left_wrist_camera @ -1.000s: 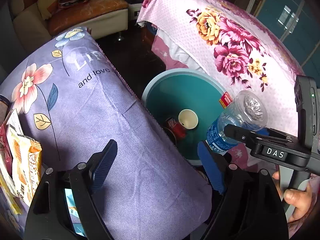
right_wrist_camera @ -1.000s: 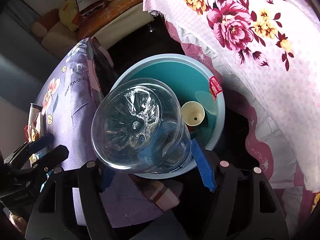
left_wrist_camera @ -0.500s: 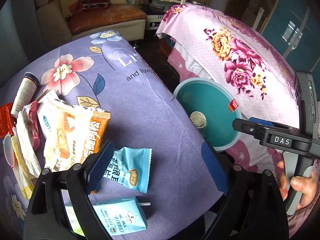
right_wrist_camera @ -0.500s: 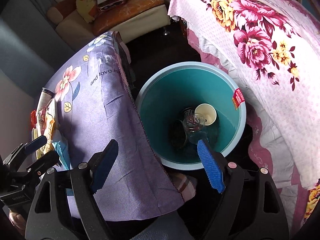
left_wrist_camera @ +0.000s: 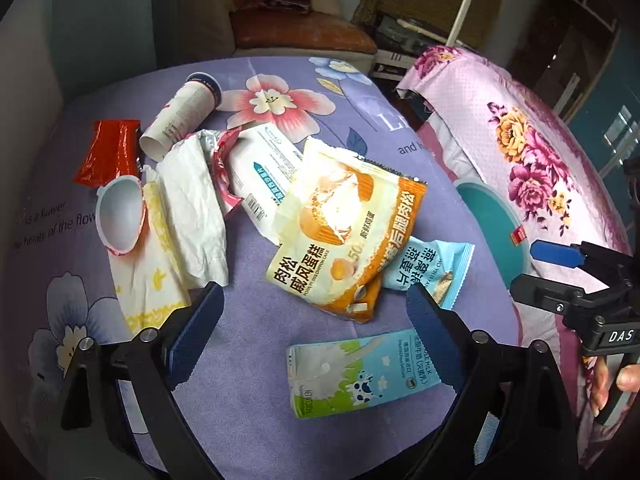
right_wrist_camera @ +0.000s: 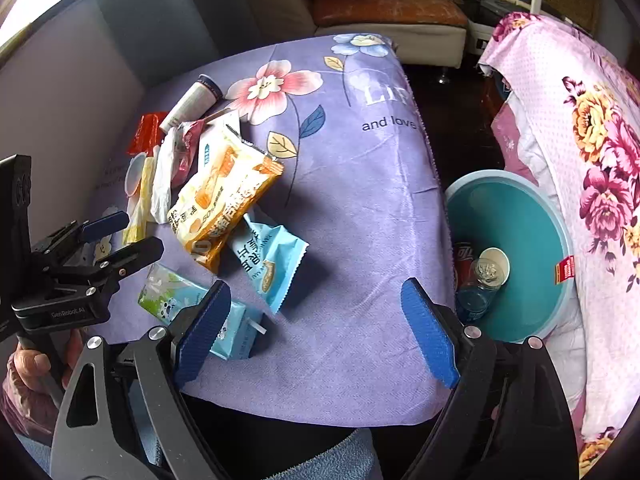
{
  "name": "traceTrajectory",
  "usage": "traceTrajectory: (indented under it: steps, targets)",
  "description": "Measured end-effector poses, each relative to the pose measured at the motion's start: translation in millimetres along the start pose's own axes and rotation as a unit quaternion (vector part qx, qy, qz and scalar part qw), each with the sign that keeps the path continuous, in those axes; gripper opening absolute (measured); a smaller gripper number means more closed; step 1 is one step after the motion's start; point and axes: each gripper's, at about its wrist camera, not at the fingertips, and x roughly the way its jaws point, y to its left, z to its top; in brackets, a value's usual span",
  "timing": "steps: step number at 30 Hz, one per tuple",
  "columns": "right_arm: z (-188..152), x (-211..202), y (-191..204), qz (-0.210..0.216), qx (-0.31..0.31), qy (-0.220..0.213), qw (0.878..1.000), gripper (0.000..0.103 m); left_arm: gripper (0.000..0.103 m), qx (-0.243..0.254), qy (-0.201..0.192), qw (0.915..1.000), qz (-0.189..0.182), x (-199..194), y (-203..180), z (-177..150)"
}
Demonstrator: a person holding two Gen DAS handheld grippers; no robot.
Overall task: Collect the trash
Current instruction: 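Move both tools back over the table toward the milk carton and snack bag, then grasp the milk carton with the right gripper while the left grasps the orange snack bag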
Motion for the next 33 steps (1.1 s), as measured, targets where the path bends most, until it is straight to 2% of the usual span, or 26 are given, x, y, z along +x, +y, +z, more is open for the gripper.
traceTrajectory:
  steps: [5,11,16,25,26,27,29,33]
  targets:
    - [2.0,21.2,54.3,0.014,-0.072,0.038,0.997,0.083,0.093,-0.039,0.003,0.9990,0.021,-5.4,46.8,-13.7]
    - [-7.0,48.2,103.1,0.021,-0.158,0.082,0.984,0.083,0.093,-0.083,0.002,0.9957,0.041,-13.3,93.4,-27.0]
    - [-9.8,70.4,129.2,0.032,-0.203,0.112,0.972,0.083,0.093,-0.113,0.003,0.9924,0.047,-15.3,118.8,-33.5]
    - [-25.1,90.9,147.3,0.011,-0.244,0.132,0.961,0.083,0.093,-0.137,0.007,0.9892,0.052,-13.0,138.3,-39.3]
    - [-26.5,91.7,148.7,0.006,-0.248,0.130,0.960,0.075,0.093,-0.139,0.008,0.9890,0.052,-12.3,139.6,-39.4]
    - [-27.7,91.2,150.5,0.003,-0.251,0.125,0.960,0.072,0.093,-0.140,0.008,0.9888,0.052,-11.6,140.6,-39.5]
    - [-26.4,88.2,152.1,0.015,-0.243,0.123,0.962,0.060,0.093,-0.142,0.010,0.9884,0.052,-10.8,142.7,-39.1]
    - [-10.3,74.3,146.6,0.047,-0.197,0.102,0.974,0.058,0.093,-0.144,0.014,0.9882,0.050,-9.5,143.0,-36.4]
